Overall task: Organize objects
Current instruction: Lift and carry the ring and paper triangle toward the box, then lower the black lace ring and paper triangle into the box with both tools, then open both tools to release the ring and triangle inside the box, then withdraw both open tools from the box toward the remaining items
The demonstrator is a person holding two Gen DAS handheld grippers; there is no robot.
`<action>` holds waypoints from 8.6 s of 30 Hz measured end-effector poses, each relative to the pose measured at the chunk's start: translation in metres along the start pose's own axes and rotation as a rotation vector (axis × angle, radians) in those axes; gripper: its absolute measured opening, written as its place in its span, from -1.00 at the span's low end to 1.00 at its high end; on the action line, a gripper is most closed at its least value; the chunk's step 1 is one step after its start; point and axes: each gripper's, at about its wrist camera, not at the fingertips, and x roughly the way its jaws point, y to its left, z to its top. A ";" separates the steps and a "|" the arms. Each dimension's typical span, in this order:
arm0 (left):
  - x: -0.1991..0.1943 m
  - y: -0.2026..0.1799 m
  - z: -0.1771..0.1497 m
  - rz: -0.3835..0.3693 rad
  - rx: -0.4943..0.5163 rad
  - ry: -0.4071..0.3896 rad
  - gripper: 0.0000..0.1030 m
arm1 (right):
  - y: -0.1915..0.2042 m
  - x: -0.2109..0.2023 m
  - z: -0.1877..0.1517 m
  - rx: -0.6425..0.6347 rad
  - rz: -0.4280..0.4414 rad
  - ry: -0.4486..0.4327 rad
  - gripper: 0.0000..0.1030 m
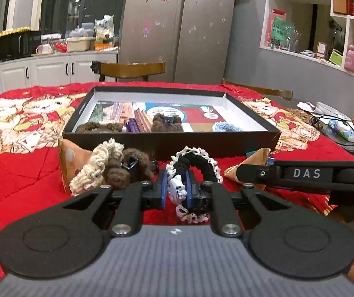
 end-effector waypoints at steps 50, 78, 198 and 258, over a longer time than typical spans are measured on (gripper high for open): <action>-0.045 0.018 0.148 0.131 -0.107 -0.153 -0.65 | 0.032 -0.035 0.125 -0.062 0.165 -0.131 -0.22; 0.135 -0.003 0.143 0.072 -0.068 0.088 -0.65 | -0.026 0.110 0.140 0.094 -0.020 0.074 -0.24; 0.165 0.007 0.117 0.101 -0.059 0.132 -0.02 | -0.024 0.116 0.119 0.023 0.027 0.028 0.31; -0.064 0.094 0.006 0.021 0.053 -0.054 0.17 | 0.089 0.019 0.015 -0.282 0.194 -0.085 0.62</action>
